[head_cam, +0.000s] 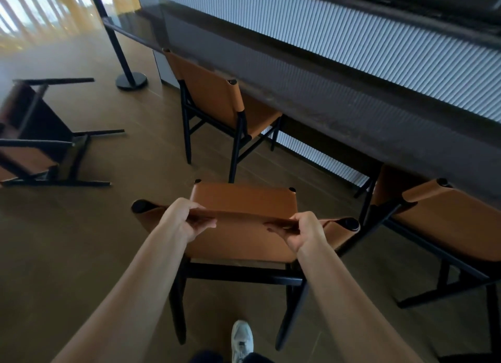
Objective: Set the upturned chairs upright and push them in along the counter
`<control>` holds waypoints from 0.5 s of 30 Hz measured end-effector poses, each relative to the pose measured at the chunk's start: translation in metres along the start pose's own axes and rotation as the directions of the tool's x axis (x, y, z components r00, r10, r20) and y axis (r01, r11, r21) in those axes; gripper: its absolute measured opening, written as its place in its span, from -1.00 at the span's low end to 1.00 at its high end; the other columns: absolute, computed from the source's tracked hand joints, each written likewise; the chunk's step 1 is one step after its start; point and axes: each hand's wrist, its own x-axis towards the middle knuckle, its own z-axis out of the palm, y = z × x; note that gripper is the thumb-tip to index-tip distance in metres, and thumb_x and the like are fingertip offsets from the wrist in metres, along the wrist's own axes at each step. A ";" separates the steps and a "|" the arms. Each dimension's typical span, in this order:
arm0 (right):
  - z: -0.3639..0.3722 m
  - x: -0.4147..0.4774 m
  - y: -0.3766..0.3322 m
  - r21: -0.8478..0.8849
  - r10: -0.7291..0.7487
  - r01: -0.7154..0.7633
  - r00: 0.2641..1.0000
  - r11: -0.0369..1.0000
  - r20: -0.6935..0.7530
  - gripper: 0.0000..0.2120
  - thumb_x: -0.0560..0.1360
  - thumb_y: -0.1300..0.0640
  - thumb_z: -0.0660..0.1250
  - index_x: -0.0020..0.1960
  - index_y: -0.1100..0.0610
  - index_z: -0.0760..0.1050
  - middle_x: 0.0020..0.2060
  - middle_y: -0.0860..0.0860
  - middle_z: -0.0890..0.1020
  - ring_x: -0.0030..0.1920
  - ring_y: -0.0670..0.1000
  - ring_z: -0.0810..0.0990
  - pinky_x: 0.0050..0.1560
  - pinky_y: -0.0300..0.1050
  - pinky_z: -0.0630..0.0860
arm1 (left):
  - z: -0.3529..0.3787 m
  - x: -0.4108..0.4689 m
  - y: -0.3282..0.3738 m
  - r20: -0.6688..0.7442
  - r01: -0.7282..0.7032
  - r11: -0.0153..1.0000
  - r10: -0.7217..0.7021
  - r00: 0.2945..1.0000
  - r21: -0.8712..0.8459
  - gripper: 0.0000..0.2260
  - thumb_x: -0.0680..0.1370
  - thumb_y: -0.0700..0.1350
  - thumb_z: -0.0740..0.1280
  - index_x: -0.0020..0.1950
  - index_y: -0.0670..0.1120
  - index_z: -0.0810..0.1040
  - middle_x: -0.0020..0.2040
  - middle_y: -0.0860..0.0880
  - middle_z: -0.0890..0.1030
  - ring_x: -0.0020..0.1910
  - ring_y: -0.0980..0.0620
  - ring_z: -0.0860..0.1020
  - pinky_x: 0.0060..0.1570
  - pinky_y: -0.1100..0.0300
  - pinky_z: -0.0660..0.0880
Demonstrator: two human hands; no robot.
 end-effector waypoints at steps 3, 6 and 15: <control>0.014 0.003 -0.015 -0.002 -0.008 0.008 1.000 1.000 0.012 -0.53 0.48 0.50 0.03 0.36 0.25 0.22 0.15 0.40 0.38 0.25 0.53 0.39 0.02 0.37 0.57 | 0.009 0.010 0.017 0.027 0.002 1.000 -0.002 1.000 0.018 -0.85 0.56 -0.38 0.21 0.10 -0.41 0.42 0.27 -0.45 0.38 0.14 -0.39 0.54 -0.10 -0.07 0.63; 0.025 0.007 -0.028 0.024 -0.019 0.018 0.999 1.000 0.034 -0.53 0.50 0.49 0.02 0.38 0.25 0.21 0.19 0.41 0.38 0.27 0.54 0.37 0.04 0.39 0.55 | 0.016 0.018 0.033 0.103 0.005 0.999 -0.009 0.995 0.045 -0.81 0.54 -0.39 0.20 0.13 -0.42 0.42 0.28 -0.46 0.32 0.05 -0.41 0.54 -0.30 -0.10 0.63; 0.064 0.020 -0.069 0.133 -0.029 0.021 0.998 0.991 0.059 -0.67 0.53 0.48 0.01 0.27 0.31 0.19 0.39 0.48 0.21 0.36 0.59 0.20 0.11 0.44 0.49 | 0.055 0.033 0.085 0.107 0.011 0.995 -0.021 0.994 0.096 -0.96 0.55 -0.42 0.20 -0.06 -0.39 0.42 0.03 -0.43 0.39 0.19 -0.44 0.49 0.14 -0.11 0.54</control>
